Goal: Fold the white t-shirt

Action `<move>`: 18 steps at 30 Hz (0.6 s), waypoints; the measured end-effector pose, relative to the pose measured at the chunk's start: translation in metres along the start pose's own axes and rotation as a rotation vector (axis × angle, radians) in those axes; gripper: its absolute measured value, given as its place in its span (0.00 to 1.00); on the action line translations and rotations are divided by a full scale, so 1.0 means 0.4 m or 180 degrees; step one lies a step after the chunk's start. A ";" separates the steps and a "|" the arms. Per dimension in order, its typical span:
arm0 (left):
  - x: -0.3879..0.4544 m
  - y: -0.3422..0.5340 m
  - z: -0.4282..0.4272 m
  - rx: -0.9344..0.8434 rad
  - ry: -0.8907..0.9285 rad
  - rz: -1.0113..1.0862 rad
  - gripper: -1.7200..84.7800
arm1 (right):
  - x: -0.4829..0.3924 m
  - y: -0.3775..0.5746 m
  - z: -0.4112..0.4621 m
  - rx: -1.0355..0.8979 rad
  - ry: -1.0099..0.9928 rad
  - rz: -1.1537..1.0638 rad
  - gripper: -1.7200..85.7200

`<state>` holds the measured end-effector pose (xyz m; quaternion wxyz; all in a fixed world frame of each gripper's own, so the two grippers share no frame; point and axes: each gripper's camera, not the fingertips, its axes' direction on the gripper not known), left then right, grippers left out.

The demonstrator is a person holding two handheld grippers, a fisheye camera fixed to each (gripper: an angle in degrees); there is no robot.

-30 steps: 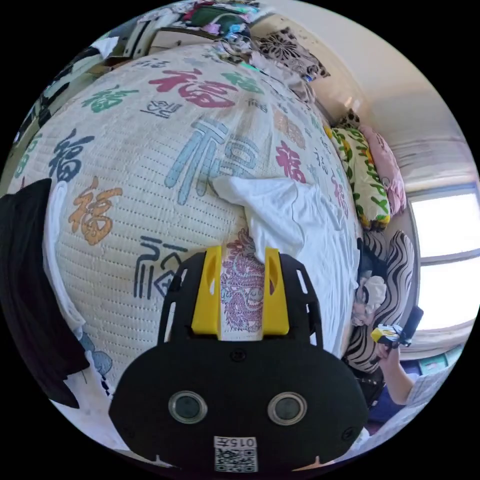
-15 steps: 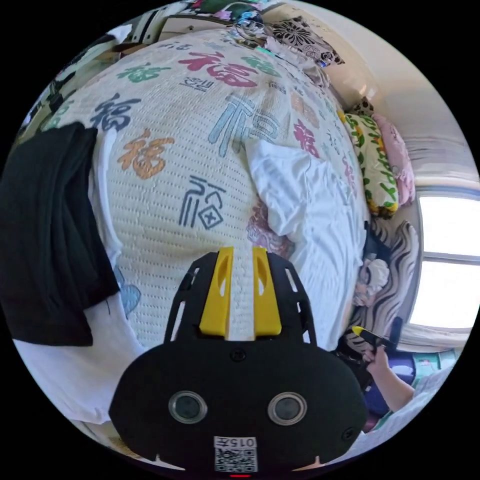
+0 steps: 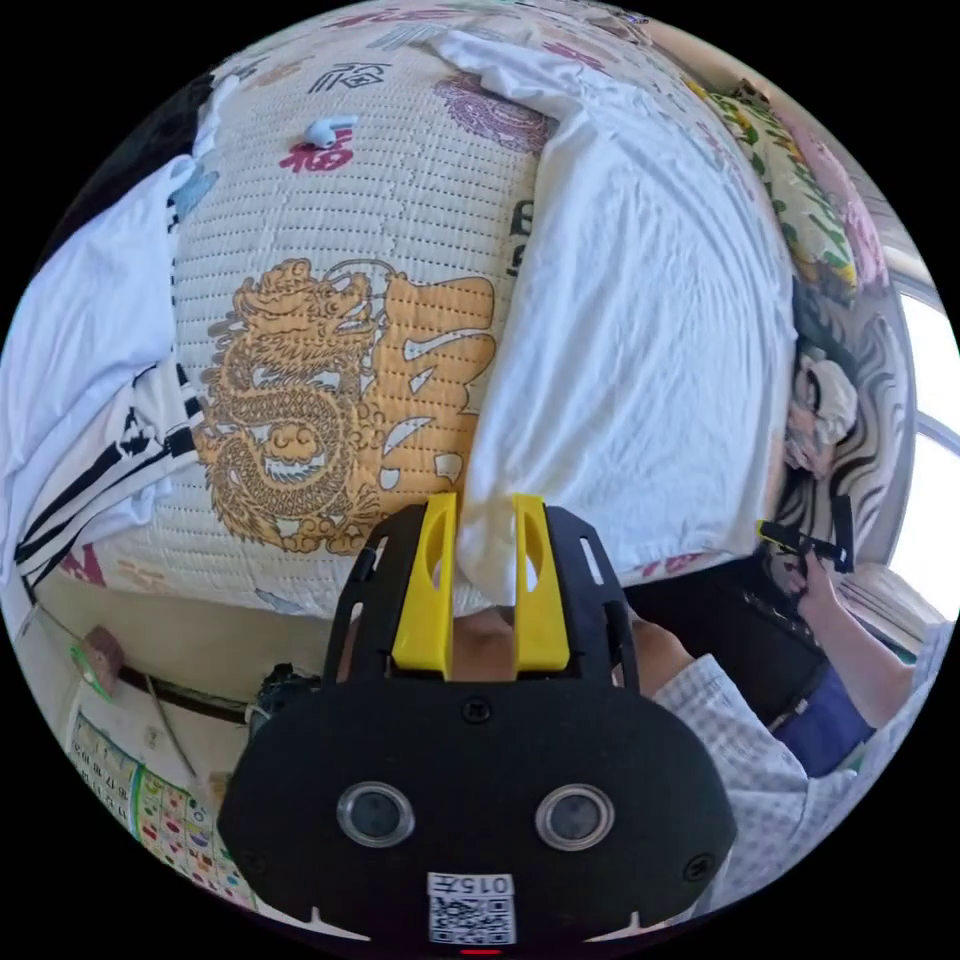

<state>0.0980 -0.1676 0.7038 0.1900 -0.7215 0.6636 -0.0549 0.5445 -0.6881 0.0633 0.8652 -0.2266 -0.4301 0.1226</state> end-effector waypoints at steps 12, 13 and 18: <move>0.072 -0.010 0.061 0.0171 0.0038 -0.0132 0.04 | 0.110 0.043 -0.002 -0.0142 0.0310 -0.0287 0.02; 0.072 -0.016 0.072 0.0155 0.0108 -0.0160 0.04 | 0.128 0.050 -0.001 -0.0145 0.0269 -0.0261 0.02; 0.097 -0.053 0.133 0.0000 0.0729 0.0171 0.11 | 0.153 0.059 -0.041 0.0366 -0.0626 -0.0424 0.04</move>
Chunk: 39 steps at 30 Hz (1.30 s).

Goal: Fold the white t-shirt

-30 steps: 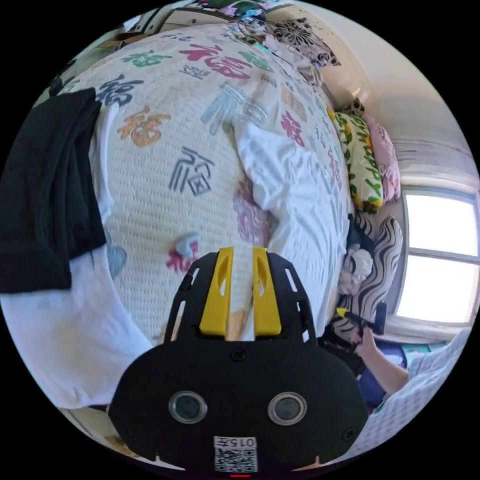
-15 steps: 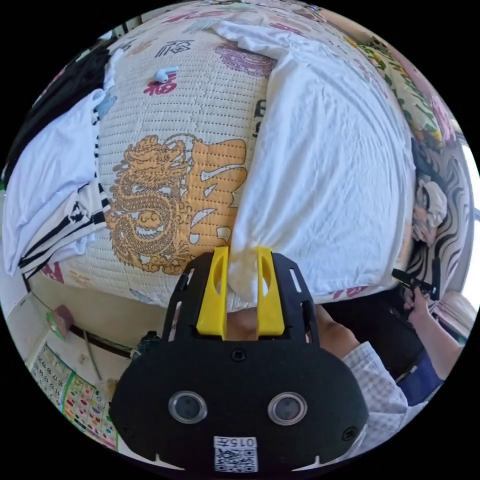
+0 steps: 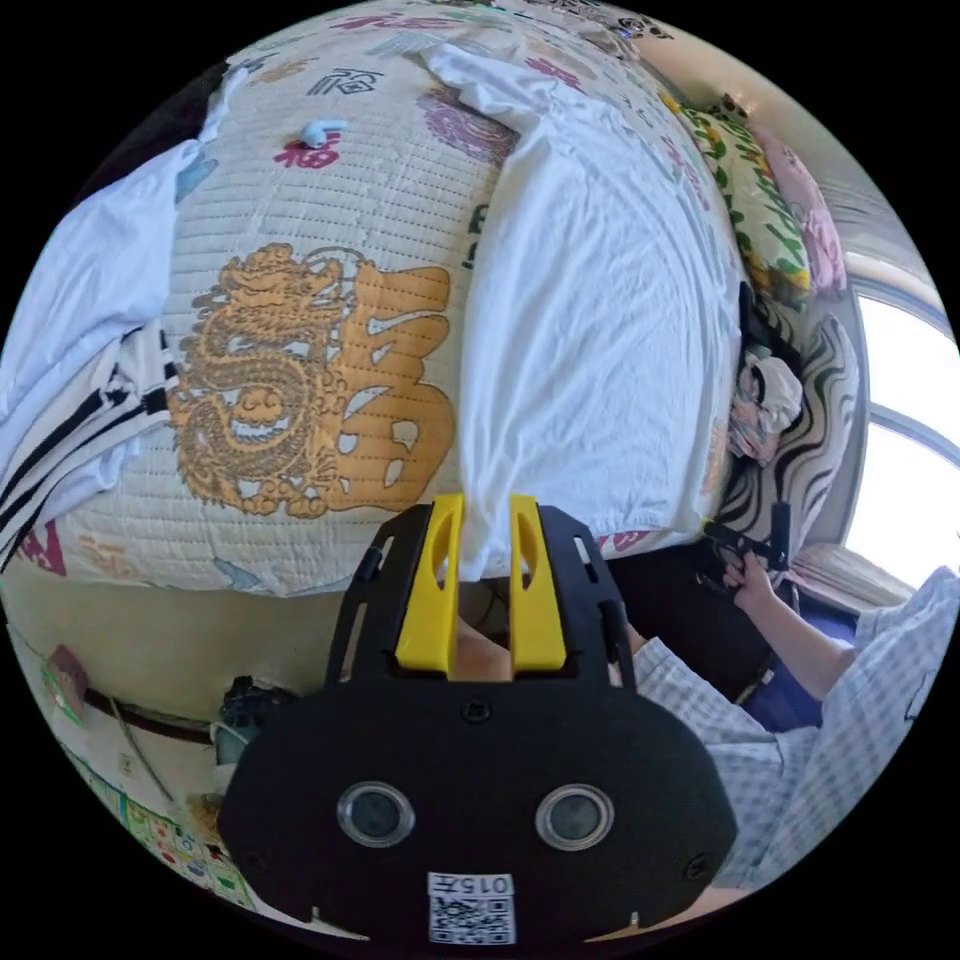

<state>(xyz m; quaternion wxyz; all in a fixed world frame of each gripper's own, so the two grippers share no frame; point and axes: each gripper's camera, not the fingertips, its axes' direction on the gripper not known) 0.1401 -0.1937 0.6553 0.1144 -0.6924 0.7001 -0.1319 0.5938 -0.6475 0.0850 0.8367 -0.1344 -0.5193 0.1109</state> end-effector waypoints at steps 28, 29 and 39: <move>0.283 -0.349 0.128 0.0113 -0.0490 0.0305 0.12 | 0.251 0.033 -0.266 0.0639 0.0111 0.0371 0.09; 0.325 -0.387 0.136 0.0156 -0.0455 0.0475 0.13 | 0.256 0.005 -0.296 0.0895 -0.0027 0.0341 0.09; 1.114 -1.048 0.458 0.0183 0.0023 0.2569 0.15 | 0.301 -0.290 -0.418 0.1788 -0.0667 0.0084 0.09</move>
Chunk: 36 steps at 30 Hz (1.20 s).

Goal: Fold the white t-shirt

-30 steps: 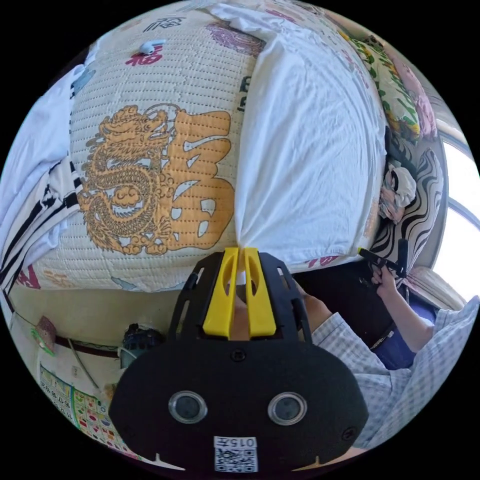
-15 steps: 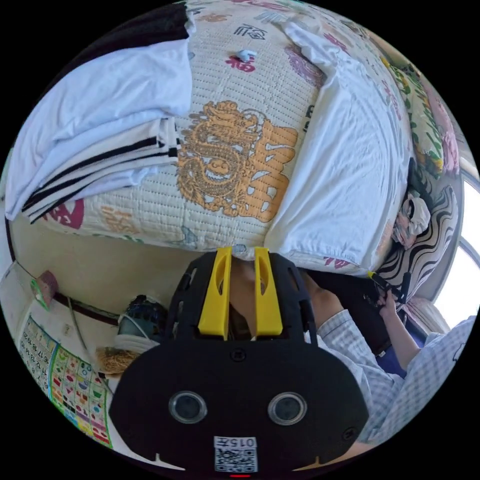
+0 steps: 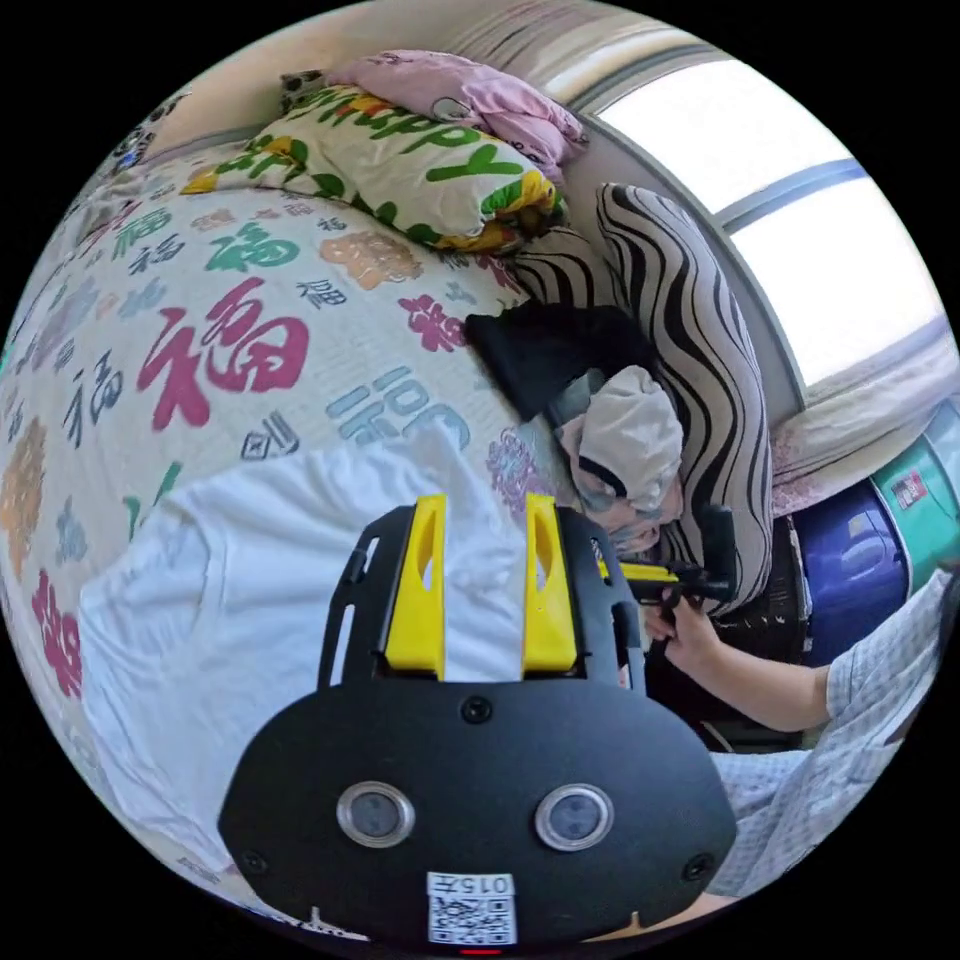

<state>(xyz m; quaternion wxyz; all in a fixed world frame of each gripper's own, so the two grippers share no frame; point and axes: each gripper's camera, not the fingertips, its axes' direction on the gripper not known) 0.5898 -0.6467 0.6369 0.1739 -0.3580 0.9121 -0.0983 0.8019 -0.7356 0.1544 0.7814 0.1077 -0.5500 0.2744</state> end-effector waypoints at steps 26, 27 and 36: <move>-0.130 -0.373 0.095 -0.0388 0.0059 0.0785 0.02 | -0.123 -0.185 0.046 -0.0180 -0.0504 -0.0745 0.02; -0.151 -0.332 0.053 -0.0229 0.0058 0.0703 0.02 | -0.145 -0.182 0.051 -0.0215 -0.0488 -0.0847 0.02; -0.353 0.010 -0.063 0.0092 -0.0148 -0.0677 0.08 | -0.345 -0.098 0.295 -0.1370 -0.0222 -0.1697 0.07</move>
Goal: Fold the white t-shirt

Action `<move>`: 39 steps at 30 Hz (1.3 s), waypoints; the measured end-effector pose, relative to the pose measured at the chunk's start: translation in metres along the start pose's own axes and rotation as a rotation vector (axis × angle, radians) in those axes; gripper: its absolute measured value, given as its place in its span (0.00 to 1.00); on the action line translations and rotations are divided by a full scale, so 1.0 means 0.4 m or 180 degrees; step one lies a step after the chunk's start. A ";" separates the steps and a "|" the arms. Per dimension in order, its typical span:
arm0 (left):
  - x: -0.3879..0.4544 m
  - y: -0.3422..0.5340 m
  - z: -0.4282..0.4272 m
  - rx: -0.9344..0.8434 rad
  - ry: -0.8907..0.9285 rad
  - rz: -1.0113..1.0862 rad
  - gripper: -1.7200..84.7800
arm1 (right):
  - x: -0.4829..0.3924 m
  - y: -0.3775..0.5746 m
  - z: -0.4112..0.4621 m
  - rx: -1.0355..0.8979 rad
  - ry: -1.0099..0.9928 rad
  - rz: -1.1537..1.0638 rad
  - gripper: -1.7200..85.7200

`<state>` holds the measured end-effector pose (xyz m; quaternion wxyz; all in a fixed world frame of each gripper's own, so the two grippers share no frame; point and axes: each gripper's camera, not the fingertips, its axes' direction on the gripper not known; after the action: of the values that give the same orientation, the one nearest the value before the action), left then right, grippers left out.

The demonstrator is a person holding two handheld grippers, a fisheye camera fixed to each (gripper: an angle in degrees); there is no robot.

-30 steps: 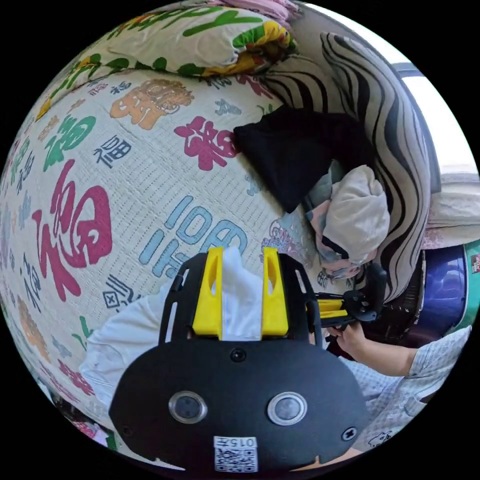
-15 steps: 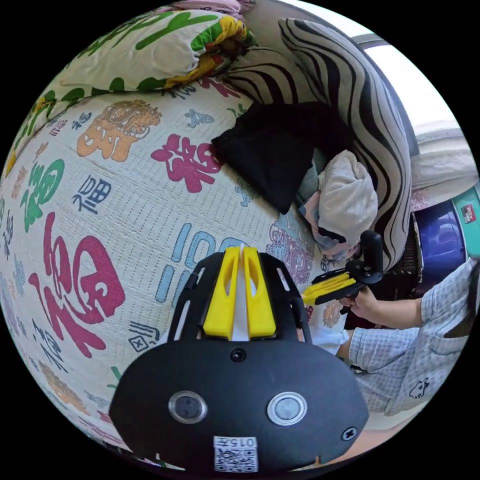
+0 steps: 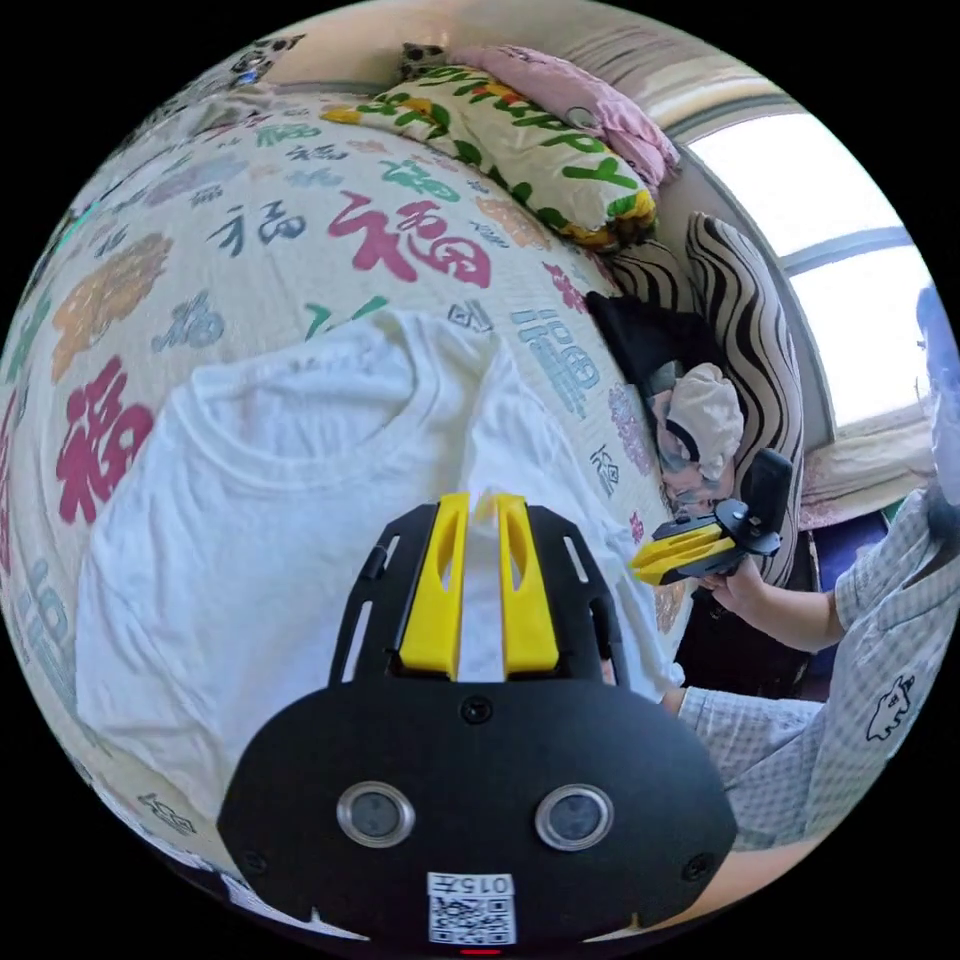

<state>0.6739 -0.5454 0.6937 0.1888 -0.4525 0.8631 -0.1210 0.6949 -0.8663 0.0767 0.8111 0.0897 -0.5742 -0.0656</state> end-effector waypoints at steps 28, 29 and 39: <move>-0.040 -0.238 -0.027 -0.0387 -0.0101 -0.0380 0.05 | 0.036 -0.179 0.135 0.0462 0.0297 0.1003 0.02; -0.046 -0.235 -0.036 -0.0343 -0.0079 -0.0406 0.05 | 0.023 -0.187 0.142 0.0436 0.0409 0.0912 0.02; -0.068 -0.064 -0.254 0.0265 -0.0396 -0.0507 0.11 | -0.088 -0.276 0.144 0.0598 0.0761 0.0399 0.03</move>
<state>0.6629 -0.5334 0.8006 0.2504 -0.5182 0.8052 -0.1430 0.6286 -0.9705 0.0384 0.8642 0.1363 -0.4816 0.0503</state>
